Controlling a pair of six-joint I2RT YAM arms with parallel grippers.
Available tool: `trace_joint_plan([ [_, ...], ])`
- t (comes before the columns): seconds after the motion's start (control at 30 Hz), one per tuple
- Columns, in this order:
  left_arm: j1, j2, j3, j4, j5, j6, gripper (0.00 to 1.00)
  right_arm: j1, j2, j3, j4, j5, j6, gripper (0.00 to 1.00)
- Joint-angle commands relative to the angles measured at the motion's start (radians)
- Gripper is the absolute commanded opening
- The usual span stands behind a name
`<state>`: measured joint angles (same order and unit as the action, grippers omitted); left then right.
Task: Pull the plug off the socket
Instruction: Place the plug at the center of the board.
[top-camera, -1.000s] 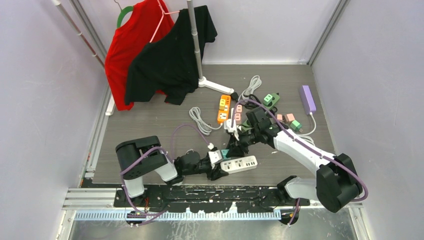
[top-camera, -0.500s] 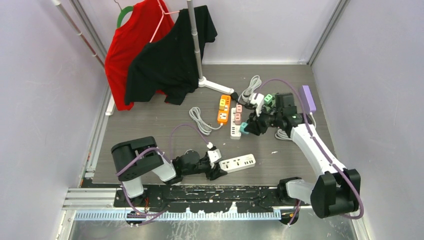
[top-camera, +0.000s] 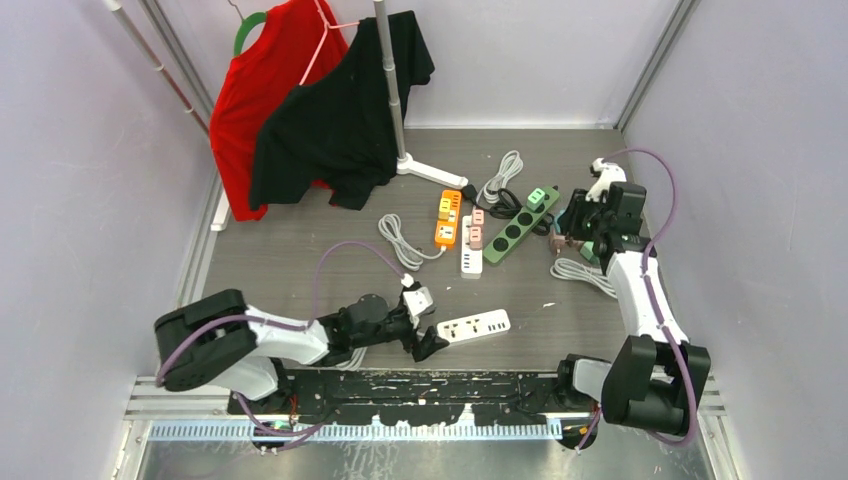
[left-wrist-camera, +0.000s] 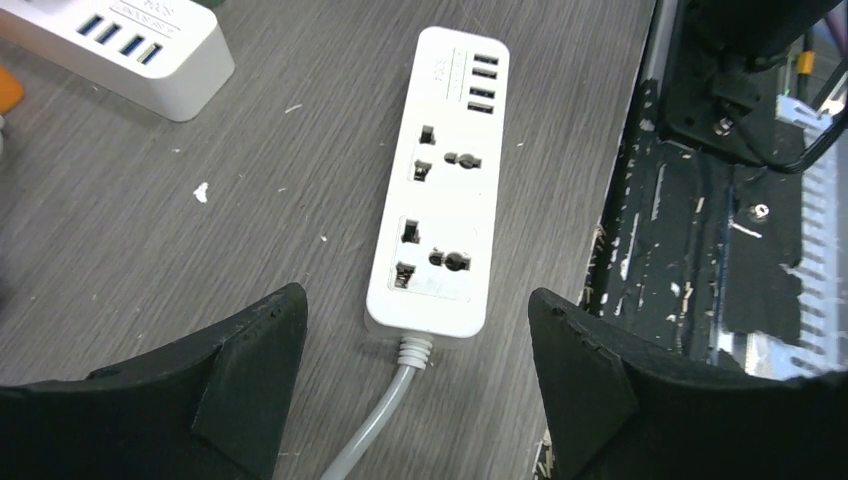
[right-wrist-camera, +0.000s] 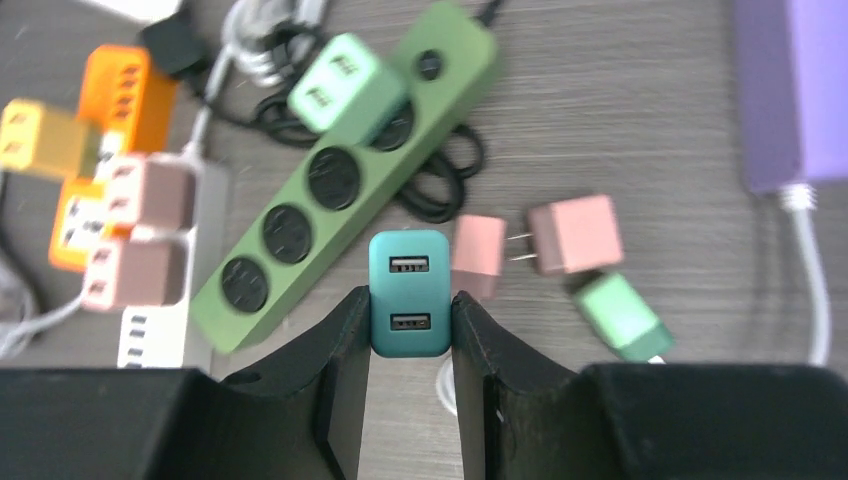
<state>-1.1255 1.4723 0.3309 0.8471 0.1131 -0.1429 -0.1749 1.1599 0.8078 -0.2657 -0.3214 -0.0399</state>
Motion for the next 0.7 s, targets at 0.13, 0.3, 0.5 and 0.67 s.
trace_joint_plan([
  [0.13, 0.004, -0.254, 0.007, -0.239, 0.012, -0.022, 0.81, -0.051, 0.101, 0.025, 0.121, 0.267, 0.237, 0.21],
  [0.3, 0.004, -0.338, -0.024, -0.260, 0.023, -0.056, 0.81, -0.080, 0.134, 0.026, 0.116, 0.266, 0.257, 0.40],
  [0.5, 0.004, -0.385, -0.036, -0.269, 0.030, -0.082, 0.82, -0.094, 0.146, 0.033, 0.105, 0.221, 0.252, 0.57],
  [0.67, 0.004, -0.403, -0.036, -0.270, 0.031, -0.100, 0.82, -0.097, 0.113, 0.038, 0.088, 0.093, 0.197, 0.59],
])
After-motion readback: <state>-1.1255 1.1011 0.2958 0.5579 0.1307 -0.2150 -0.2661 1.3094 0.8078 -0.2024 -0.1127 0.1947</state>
